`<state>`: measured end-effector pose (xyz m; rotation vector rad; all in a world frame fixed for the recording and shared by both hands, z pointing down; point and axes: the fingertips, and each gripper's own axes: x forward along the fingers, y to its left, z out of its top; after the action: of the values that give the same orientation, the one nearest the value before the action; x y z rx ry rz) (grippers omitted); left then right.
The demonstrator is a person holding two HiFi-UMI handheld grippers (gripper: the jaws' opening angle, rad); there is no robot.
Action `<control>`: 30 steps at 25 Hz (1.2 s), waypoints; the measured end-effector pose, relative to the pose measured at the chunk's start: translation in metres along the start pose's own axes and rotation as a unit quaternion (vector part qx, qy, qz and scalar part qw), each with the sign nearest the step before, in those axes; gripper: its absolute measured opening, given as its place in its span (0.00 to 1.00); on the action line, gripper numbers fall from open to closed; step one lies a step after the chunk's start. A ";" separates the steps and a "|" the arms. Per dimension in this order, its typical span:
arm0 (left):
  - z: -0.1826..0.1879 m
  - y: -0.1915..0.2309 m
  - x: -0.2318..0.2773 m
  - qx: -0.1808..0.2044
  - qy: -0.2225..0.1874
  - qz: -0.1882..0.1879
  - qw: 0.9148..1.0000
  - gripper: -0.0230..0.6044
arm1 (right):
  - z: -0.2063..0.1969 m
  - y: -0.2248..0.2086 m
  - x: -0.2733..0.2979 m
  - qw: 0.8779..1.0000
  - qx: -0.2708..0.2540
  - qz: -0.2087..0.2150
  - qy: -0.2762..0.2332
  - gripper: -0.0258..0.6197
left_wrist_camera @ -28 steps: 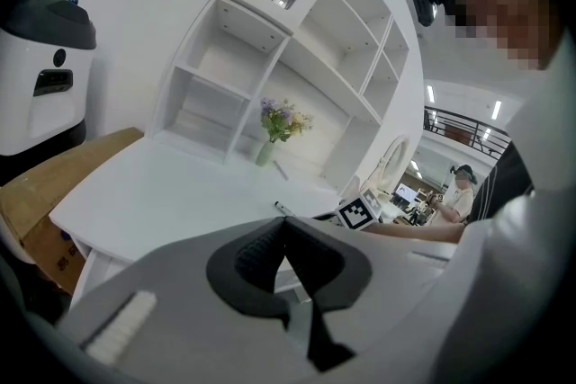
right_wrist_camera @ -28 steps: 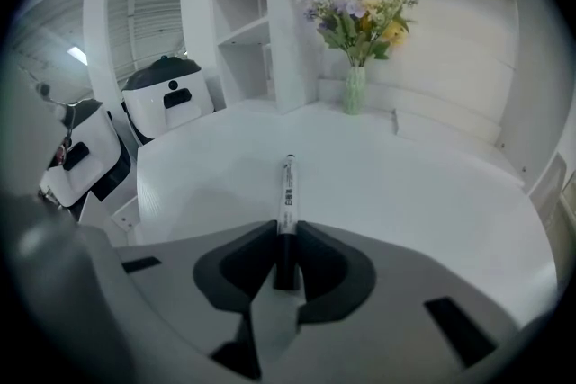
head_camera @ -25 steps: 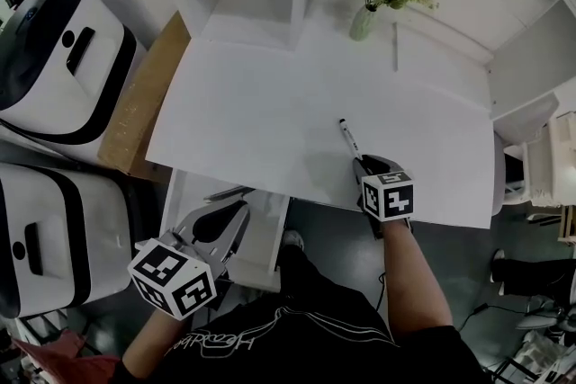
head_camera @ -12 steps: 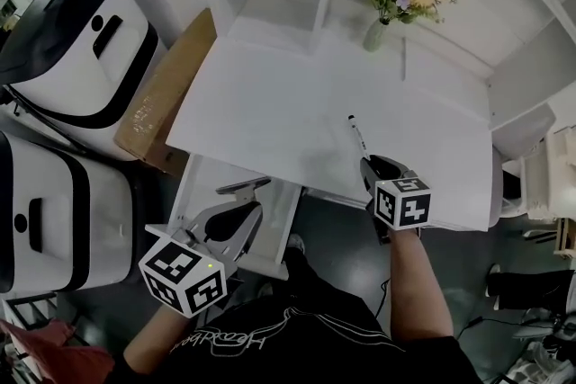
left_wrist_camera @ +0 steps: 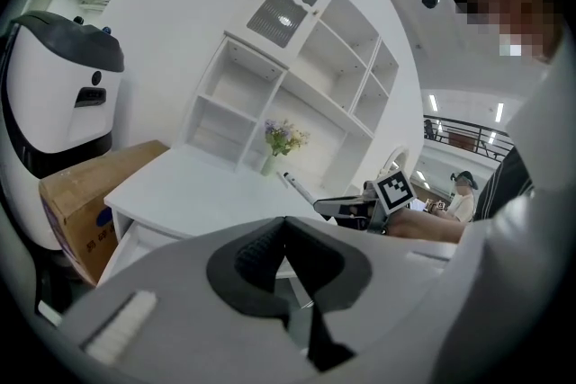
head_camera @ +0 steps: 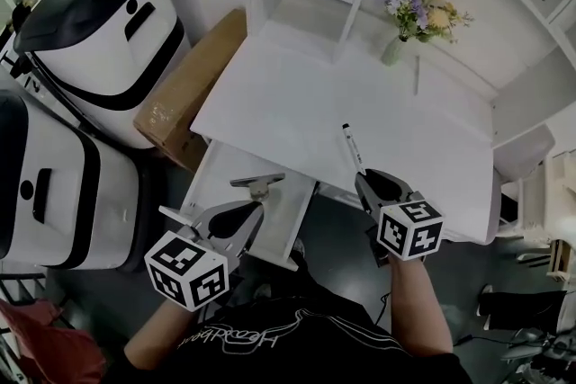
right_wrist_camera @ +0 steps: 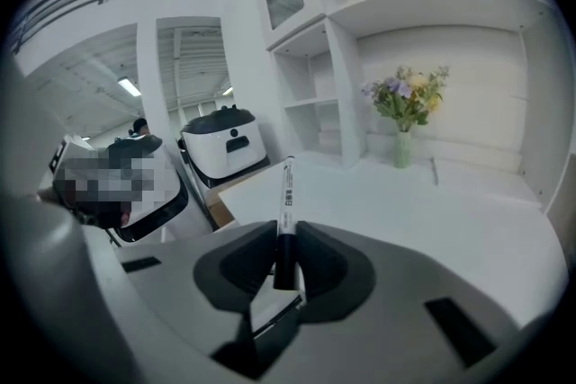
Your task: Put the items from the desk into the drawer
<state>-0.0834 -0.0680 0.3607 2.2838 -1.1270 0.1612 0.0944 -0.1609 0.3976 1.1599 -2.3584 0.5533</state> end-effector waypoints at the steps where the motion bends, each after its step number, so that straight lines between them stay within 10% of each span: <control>1: -0.001 0.001 -0.004 -0.002 -0.002 0.004 1.000 0.05 | 0.003 0.009 -0.001 1.000 -0.008 0.009 -0.001 0.16; 17: -0.026 0.049 -0.056 -0.050 -0.017 0.086 0.995 0.05 | -0.007 0.117 0.056 0.987 -0.086 0.129 0.042 0.16; 30: -0.050 0.096 -0.085 -0.100 -0.018 0.154 0.983 0.05 | -0.084 0.177 0.132 0.952 -0.157 0.227 0.132 0.16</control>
<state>-0.2035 -0.0274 0.4152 1.9345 -1.4437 0.1197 -0.1028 -0.0986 0.5119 0.3741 -2.3639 0.4244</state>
